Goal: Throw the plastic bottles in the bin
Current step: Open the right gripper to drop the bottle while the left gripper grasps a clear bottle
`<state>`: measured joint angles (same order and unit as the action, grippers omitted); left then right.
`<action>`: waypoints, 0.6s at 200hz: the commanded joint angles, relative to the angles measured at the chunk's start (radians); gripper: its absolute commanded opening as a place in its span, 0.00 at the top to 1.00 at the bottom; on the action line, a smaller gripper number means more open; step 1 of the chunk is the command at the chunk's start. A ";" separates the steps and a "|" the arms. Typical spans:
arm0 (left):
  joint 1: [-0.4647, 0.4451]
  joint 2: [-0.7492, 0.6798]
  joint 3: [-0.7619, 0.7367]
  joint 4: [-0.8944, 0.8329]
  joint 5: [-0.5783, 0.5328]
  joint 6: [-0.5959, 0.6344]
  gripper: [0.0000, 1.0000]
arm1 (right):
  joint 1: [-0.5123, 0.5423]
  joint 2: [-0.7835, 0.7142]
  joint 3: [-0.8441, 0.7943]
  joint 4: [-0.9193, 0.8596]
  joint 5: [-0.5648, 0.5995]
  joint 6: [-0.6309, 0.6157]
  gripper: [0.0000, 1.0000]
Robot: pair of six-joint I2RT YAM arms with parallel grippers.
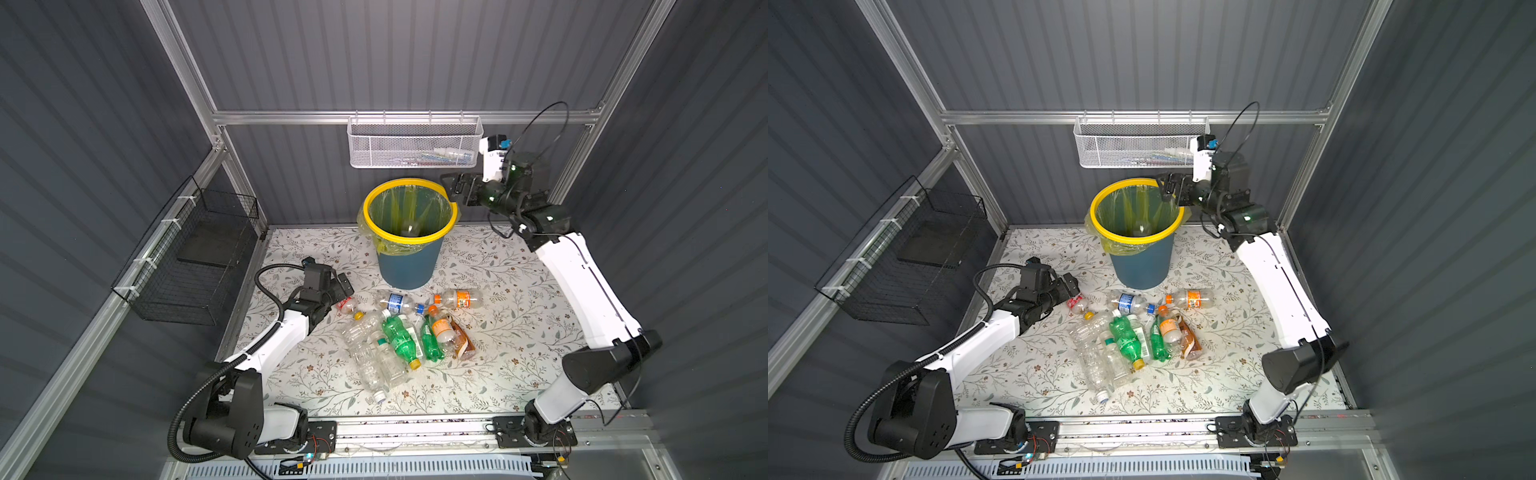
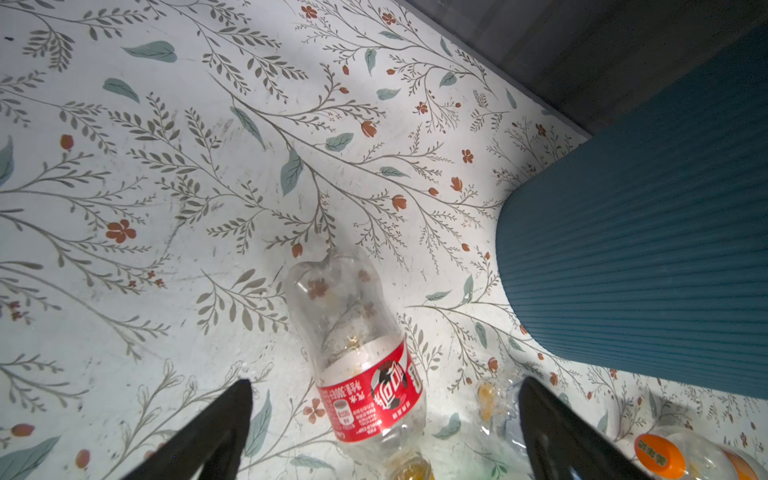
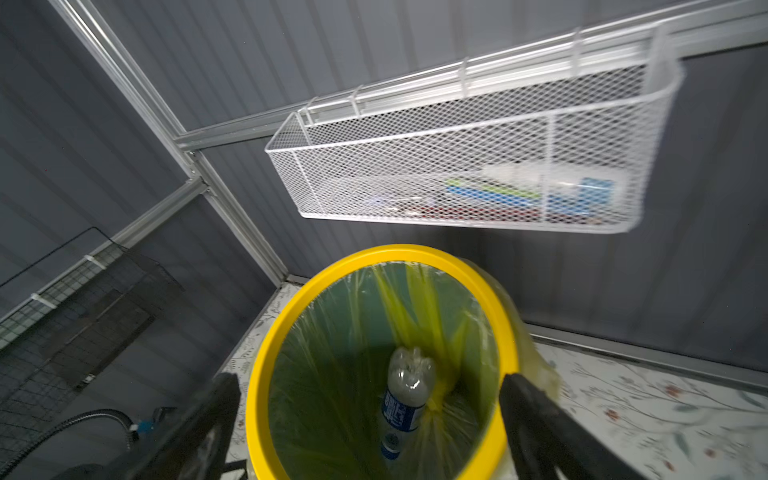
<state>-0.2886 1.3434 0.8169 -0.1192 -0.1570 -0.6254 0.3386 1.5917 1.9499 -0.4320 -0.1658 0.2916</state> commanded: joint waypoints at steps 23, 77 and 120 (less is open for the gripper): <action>-0.001 0.056 0.029 -0.004 0.027 -0.029 0.00 | -0.128 -0.256 -0.302 0.126 0.040 0.098 0.01; -0.004 0.135 0.061 -0.001 0.096 -0.072 0.00 | -0.277 -0.434 -0.683 0.119 0.010 0.196 0.03; -0.007 0.206 0.109 -0.061 0.103 -0.143 0.00 | -0.320 -0.504 -0.869 0.100 -0.026 0.235 0.07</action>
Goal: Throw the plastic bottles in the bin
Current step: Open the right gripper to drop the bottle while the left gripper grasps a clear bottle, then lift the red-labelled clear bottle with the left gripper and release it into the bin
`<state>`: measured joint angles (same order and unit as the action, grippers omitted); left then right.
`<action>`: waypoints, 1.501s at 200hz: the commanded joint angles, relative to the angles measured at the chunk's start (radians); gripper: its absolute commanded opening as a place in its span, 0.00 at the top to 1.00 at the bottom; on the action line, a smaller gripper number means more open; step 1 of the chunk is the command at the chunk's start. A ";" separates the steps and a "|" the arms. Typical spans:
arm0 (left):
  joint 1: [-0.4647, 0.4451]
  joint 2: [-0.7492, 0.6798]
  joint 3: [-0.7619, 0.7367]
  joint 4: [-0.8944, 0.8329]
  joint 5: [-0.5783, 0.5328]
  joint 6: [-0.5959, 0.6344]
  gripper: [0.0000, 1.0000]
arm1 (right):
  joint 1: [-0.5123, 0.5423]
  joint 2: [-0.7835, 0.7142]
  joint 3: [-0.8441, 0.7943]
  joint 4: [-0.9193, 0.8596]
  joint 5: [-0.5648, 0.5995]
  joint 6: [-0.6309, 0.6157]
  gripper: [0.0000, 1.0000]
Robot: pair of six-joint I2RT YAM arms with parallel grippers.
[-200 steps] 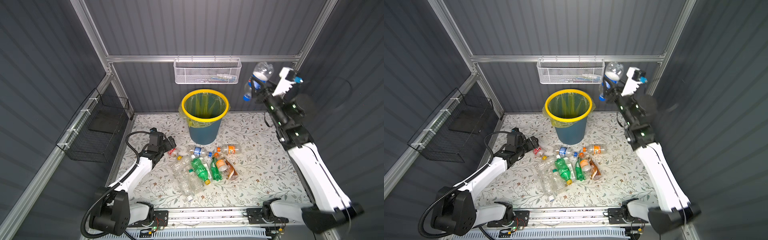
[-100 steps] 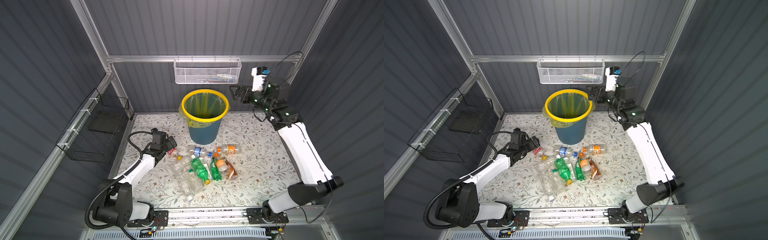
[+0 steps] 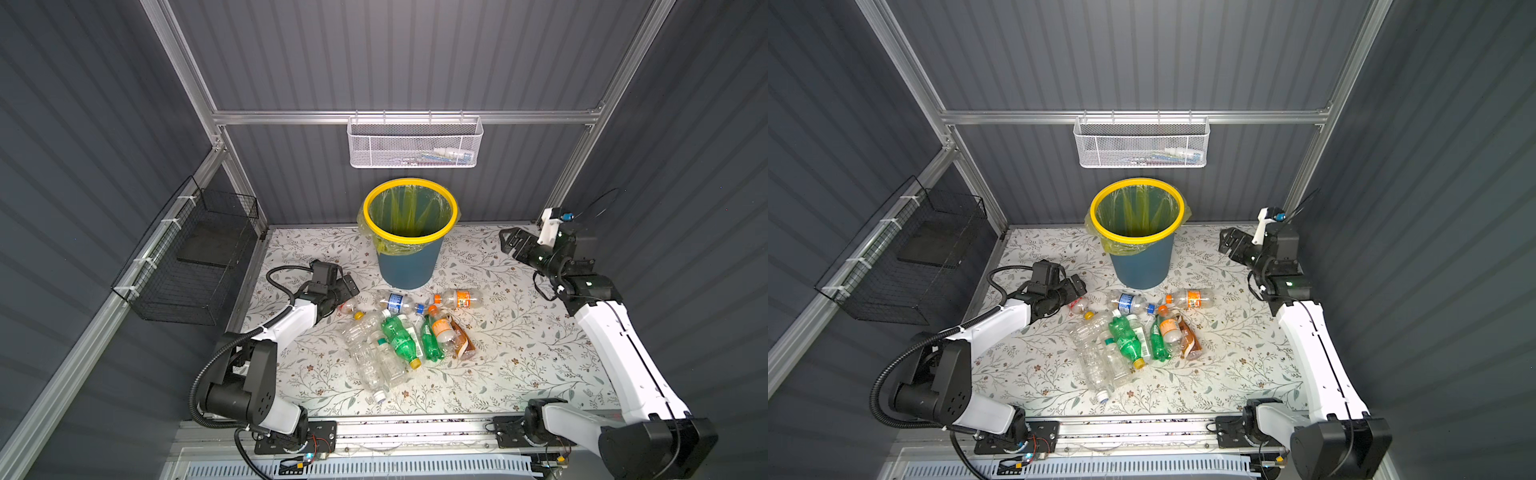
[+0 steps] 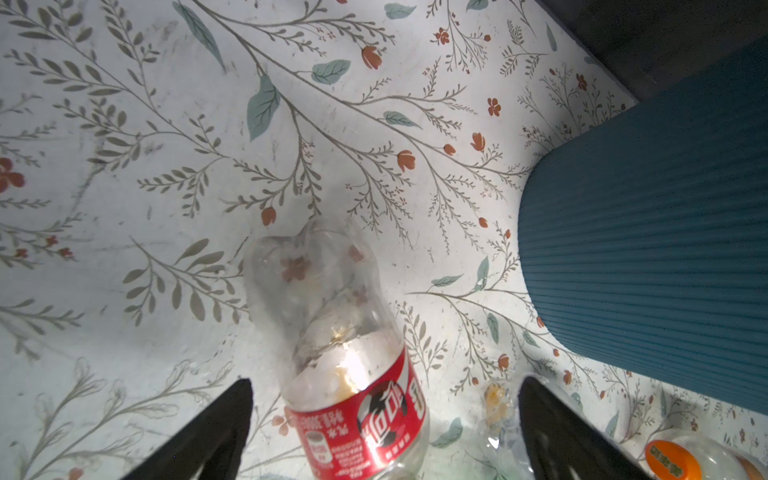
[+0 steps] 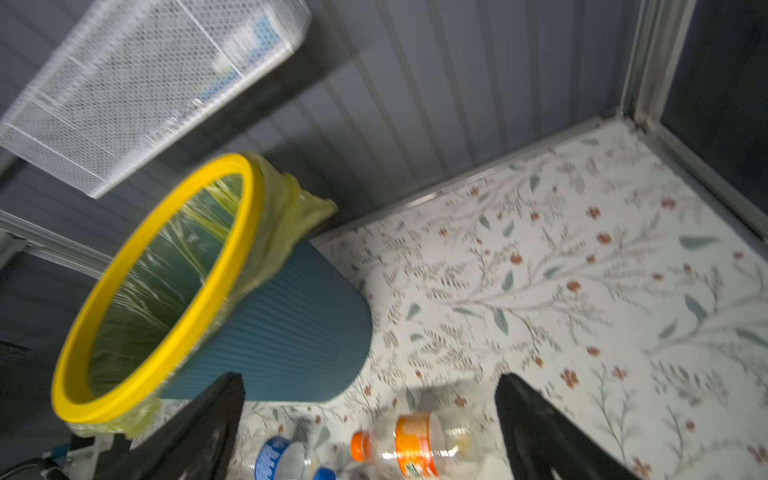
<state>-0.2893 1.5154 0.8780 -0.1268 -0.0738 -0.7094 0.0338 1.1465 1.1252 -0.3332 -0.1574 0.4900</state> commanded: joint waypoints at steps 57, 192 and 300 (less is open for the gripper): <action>-0.008 0.104 0.087 -0.114 0.000 -0.111 0.00 | -0.025 -0.008 -0.064 0.004 -0.062 0.035 0.09; -0.008 0.205 0.106 -0.075 0.019 -0.099 0.31 | -0.028 0.044 -0.142 0.056 -0.094 0.075 0.13; -0.005 -0.034 0.044 -0.004 -0.076 -0.016 0.41 | -0.029 0.049 -0.143 0.043 -0.129 0.073 0.14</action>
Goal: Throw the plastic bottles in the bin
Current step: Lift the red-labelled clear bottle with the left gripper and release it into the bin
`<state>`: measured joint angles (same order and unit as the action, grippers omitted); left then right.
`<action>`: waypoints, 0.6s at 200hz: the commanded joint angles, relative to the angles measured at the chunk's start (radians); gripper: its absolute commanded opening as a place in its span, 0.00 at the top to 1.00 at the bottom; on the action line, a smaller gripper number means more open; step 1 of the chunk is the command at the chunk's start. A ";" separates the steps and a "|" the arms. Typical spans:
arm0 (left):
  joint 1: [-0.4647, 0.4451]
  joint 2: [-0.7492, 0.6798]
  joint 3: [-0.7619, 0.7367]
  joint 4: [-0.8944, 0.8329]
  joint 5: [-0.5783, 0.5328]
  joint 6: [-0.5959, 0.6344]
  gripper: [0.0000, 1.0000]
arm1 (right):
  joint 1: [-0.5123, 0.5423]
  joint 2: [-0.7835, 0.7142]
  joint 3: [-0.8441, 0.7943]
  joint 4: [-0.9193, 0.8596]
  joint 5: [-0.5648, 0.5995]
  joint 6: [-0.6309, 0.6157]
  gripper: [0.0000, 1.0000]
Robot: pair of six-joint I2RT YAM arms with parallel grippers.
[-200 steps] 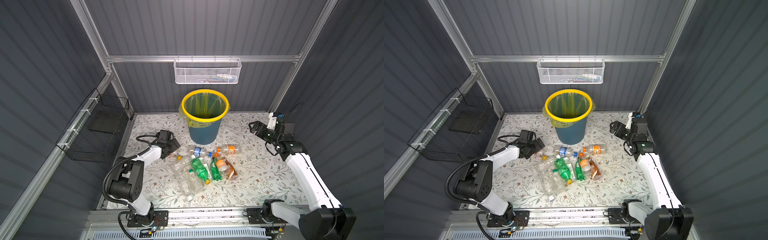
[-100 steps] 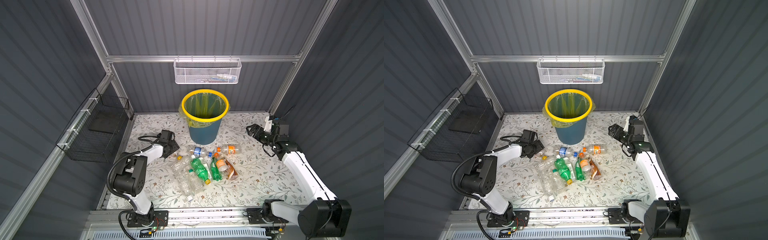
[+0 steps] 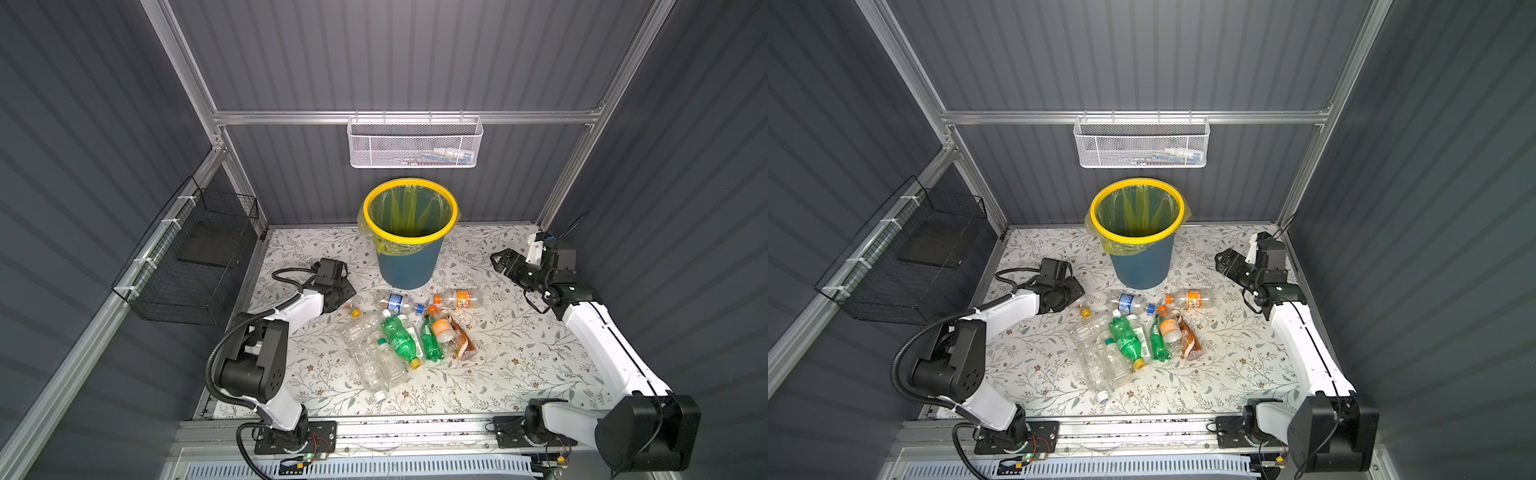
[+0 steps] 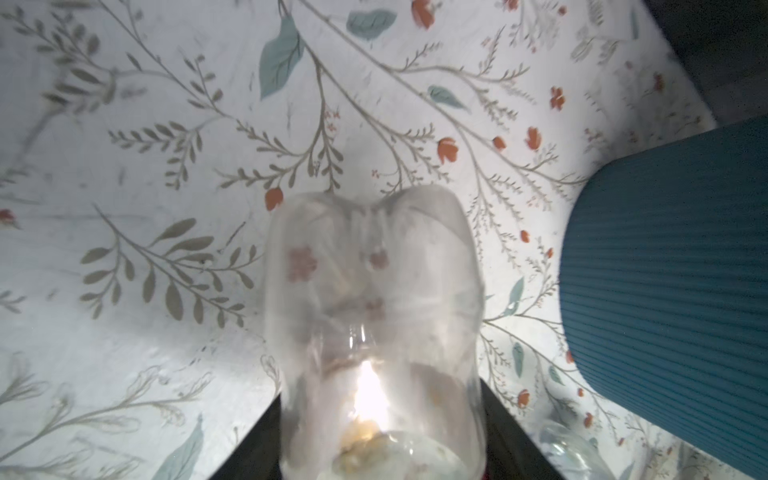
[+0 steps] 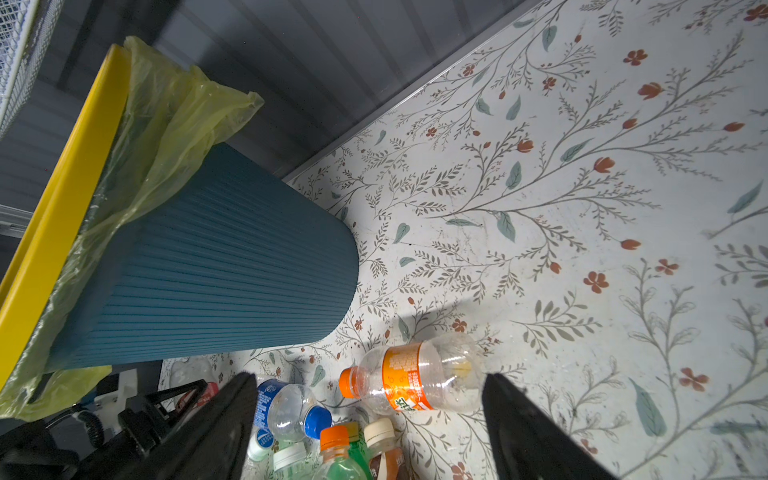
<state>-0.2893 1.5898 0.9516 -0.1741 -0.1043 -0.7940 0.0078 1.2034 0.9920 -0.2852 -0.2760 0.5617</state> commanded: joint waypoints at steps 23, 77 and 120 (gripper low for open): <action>-0.004 -0.221 -0.059 0.095 -0.047 0.111 0.41 | -0.003 -0.006 -0.010 -0.010 -0.012 -0.001 0.14; -0.006 -0.508 -0.073 0.144 -0.126 0.280 0.38 | -0.002 0.020 0.006 0.002 -0.050 0.021 0.15; -0.005 -0.642 0.002 0.277 -0.077 0.480 0.35 | 0.004 0.025 0.023 0.017 -0.050 0.044 0.16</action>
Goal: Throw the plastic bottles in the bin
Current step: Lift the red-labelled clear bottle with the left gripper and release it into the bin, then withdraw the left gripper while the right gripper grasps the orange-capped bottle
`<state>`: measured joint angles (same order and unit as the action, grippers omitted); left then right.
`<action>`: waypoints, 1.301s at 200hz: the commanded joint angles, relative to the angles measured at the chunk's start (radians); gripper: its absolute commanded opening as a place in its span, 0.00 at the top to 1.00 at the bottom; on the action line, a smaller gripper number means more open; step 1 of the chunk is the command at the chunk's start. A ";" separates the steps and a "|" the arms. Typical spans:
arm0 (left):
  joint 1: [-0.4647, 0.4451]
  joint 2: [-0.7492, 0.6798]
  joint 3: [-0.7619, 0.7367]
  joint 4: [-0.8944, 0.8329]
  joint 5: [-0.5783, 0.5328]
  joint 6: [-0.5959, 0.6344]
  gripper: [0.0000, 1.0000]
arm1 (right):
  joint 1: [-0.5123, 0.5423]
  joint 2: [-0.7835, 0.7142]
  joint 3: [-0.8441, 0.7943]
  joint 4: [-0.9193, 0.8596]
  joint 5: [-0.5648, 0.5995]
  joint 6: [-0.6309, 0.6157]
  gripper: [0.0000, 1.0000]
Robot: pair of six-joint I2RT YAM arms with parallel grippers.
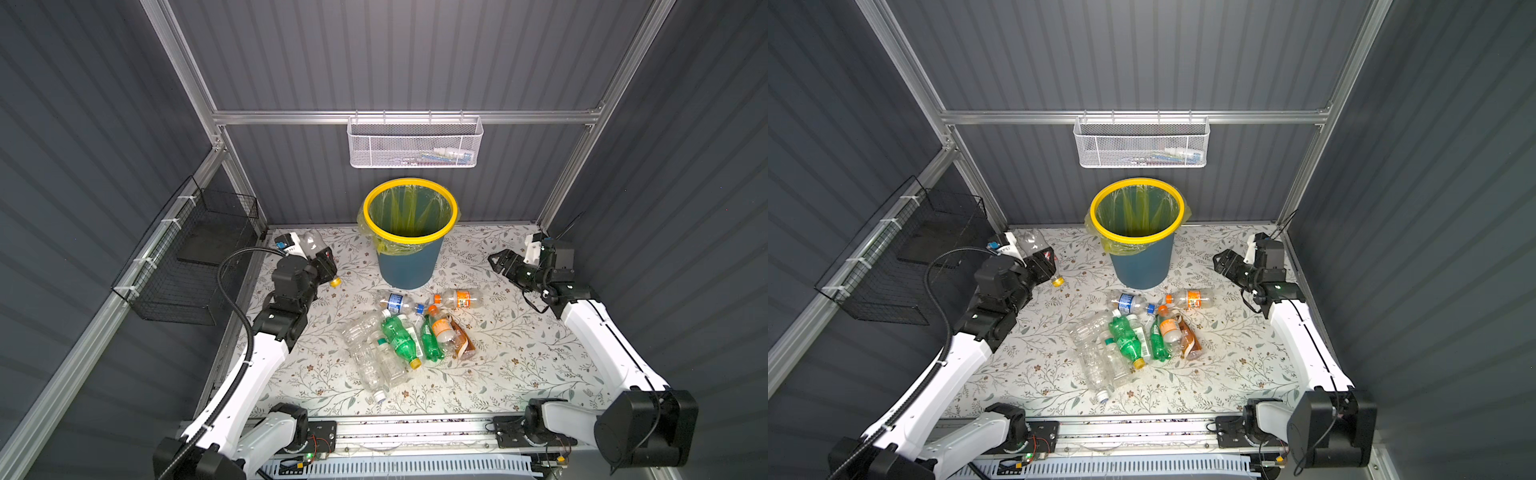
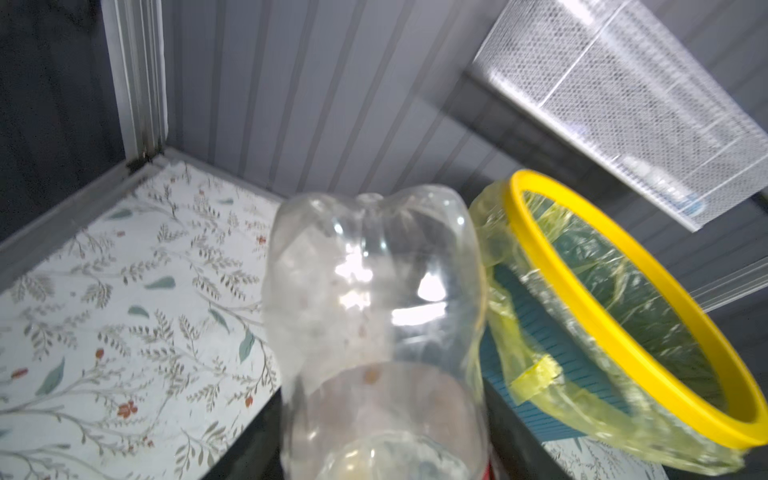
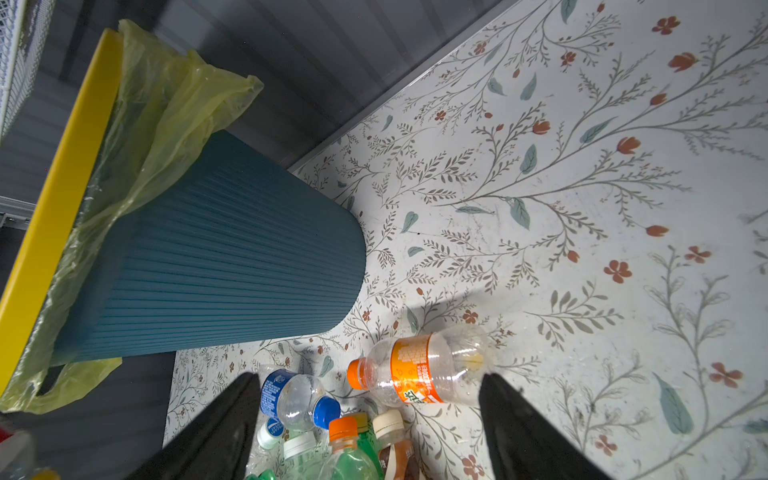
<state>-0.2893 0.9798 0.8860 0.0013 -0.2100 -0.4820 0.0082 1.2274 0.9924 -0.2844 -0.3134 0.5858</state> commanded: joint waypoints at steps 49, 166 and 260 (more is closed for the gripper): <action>-0.008 0.303 0.630 0.028 0.388 0.260 0.38 | 0.028 -0.003 0.015 0.044 -0.007 0.033 0.17; -0.043 0.602 1.065 -0.376 0.175 0.229 0.00 | 0.137 -0.028 -0.025 -0.088 0.043 -0.092 0.13; 0.222 0.355 0.355 -0.374 0.293 0.060 0.00 | 0.386 0.019 0.010 -0.345 0.091 -0.286 0.13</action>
<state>-0.0875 1.3228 1.3384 -0.3420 0.0246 -0.3702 0.3397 1.2354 0.9890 -0.5472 -0.2619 0.3466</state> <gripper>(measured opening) 0.997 0.863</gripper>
